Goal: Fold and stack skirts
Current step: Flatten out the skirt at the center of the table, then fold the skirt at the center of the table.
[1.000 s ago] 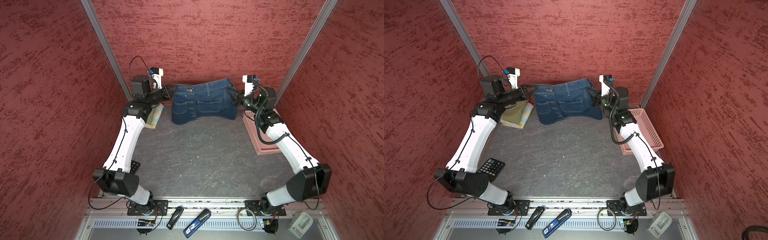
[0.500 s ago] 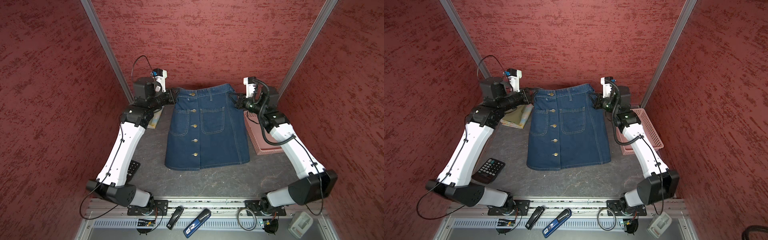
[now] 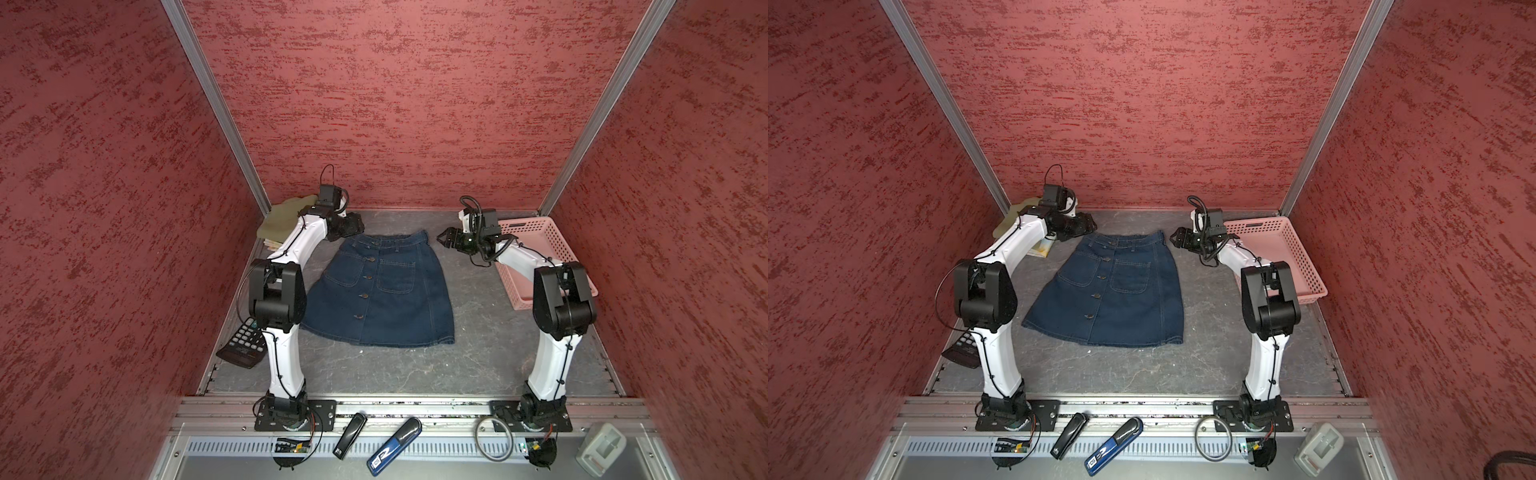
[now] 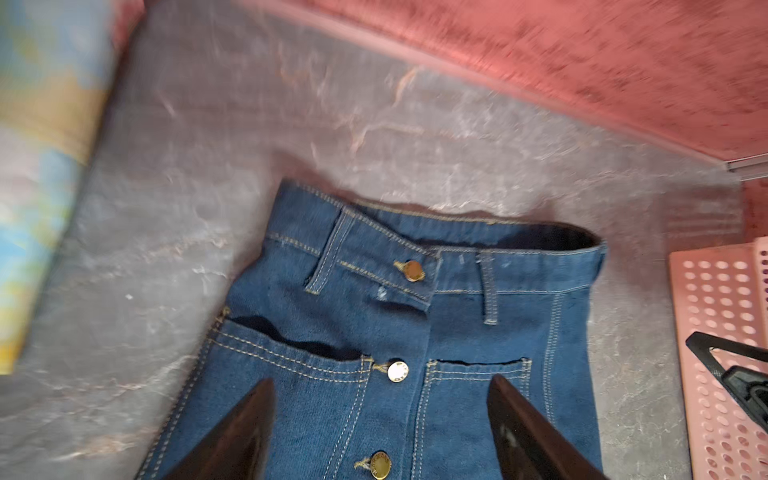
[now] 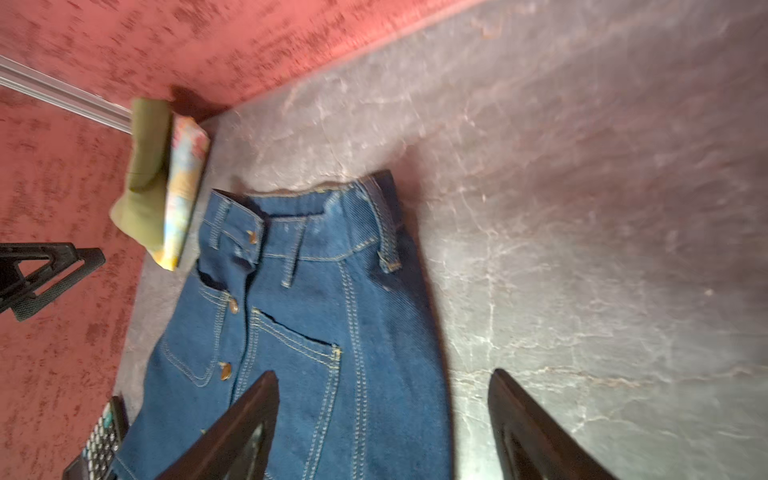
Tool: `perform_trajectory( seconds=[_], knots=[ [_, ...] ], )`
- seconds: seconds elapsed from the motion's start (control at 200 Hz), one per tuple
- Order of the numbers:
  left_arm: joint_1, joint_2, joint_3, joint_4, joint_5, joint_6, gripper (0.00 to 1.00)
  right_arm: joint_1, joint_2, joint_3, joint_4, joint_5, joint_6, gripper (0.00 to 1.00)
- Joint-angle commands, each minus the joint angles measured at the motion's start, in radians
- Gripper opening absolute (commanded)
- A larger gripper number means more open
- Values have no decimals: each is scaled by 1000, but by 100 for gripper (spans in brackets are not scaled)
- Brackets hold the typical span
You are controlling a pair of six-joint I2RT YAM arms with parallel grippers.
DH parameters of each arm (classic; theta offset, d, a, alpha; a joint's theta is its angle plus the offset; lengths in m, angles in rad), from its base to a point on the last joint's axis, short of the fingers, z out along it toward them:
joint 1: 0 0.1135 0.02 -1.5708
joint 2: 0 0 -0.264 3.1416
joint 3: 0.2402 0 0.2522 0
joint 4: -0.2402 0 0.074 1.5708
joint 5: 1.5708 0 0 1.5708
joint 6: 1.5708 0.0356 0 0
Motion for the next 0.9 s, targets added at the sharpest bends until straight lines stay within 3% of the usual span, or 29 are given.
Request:
perform_trajectory(
  seconds=[0.0, 0.18, 0.436, 0.626, 0.726, 0.897],
  knots=[
    [-3, -111, 15, 11, -29, 41, 82, 5, -72, -39, 66, -5, -2, 81],
    [7, -129, -87, 43, -62, 59, 83, 9, -26, -70, 130, -39, 13, 81],
    [-6, 16, -17, -34, -166, 70, 82, 12, 150, 95, 105, -61, -10, 81],
    [-14, 59, -31, -52, -226, 74, 82, 13, 202, 118, 70, -42, -37, 81],
    [-10, 86, -31, -79, -243, 64, 82, 17, 164, 71, 33, -7, -42, 80],
    [-17, 62, -106, -54, -222, 55, 81, 33, -19, -141, 1, 52, -12, 80]
  ],
)
